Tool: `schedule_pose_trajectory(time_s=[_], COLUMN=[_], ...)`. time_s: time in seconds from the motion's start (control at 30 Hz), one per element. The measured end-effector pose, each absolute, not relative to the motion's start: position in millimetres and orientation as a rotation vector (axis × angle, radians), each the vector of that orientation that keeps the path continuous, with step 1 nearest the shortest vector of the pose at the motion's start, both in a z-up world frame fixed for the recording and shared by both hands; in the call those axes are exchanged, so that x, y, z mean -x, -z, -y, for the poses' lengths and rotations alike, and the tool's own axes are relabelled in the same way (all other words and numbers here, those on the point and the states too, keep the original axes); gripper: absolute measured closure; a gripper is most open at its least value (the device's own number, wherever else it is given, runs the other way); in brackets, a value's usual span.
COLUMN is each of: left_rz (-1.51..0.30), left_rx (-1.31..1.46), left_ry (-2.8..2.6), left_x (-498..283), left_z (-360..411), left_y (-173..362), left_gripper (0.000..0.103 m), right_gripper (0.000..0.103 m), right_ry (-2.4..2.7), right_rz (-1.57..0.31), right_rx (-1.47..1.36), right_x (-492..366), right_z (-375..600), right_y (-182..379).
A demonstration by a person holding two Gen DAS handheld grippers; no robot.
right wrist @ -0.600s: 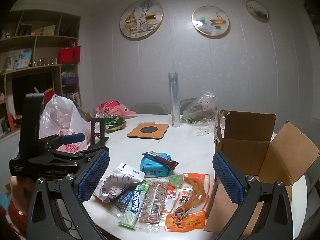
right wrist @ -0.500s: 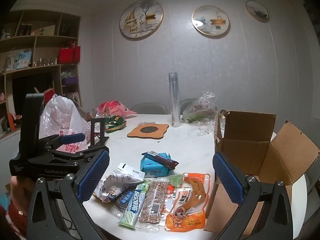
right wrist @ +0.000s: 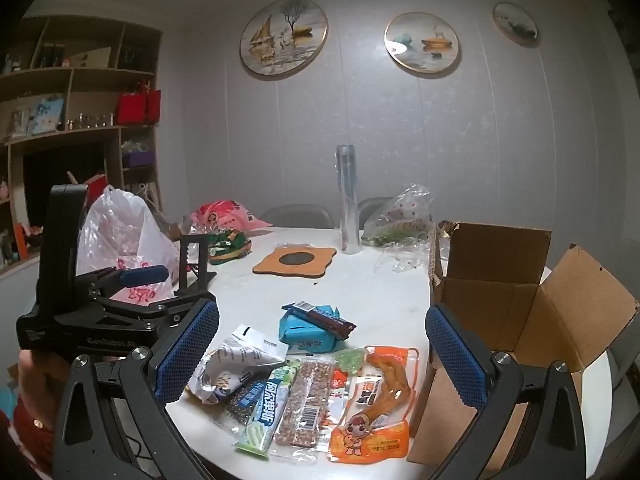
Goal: Organize snacks
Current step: 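Move both grippers toward the snack packets on the table, then grasp the white bag with the left gripper while the right grasps the green stick snack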
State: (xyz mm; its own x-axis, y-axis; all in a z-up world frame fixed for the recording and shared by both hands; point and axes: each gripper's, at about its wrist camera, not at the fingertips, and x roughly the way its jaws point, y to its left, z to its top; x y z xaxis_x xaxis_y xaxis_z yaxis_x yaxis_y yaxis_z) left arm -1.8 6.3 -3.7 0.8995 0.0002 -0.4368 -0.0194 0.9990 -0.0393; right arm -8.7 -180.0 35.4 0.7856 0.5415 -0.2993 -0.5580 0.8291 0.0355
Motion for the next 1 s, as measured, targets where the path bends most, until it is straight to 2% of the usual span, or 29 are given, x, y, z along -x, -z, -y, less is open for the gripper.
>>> schedule_pose_trajectory(time_s=[0.43,0.67,0.73,0.77,0.97,1.0], left_rz=[-0.406,-0.459,-0.495,-0.53,-0.652,-0.669], left_rx=[0.04,0.084,0.081,0.076,0.144,0.163], left_ry=[0.002,0.028,0.043,0.055,0.105,0.124], left_x=[10.9,14.8,14.1,11.3,-4.3,-7.9], left_z=[-15.8,-38.6,-42.3,-42.9,-46.4,-46.3], left_y=[-0.1,13.6,25.0,34.2,76.5,82.7], left_gripper=[0.001,0.001,0.001,0.001,0.002,0.005], right_gripper=[0.0,0.001,0.017,0.02,0.028,0.03], right_ry=[-0.534,-0.571,-0.571,-0.581,-0.629,-0.628], right_rz=[-0.223,-0.228,-0.24,-0.249,-0.394,-0.414], right_rx=[0.081,0.09,0.123,0.132,0.111,0.11], right_x=[22.5,29.6,31.8,31.8,18.3,15.1], right_z=[172.0,165.3,160.7,159.1,152.2,150.1], right_y=[-44.9,-41.9,-36.9,-34.2,-8.0,-2.7])
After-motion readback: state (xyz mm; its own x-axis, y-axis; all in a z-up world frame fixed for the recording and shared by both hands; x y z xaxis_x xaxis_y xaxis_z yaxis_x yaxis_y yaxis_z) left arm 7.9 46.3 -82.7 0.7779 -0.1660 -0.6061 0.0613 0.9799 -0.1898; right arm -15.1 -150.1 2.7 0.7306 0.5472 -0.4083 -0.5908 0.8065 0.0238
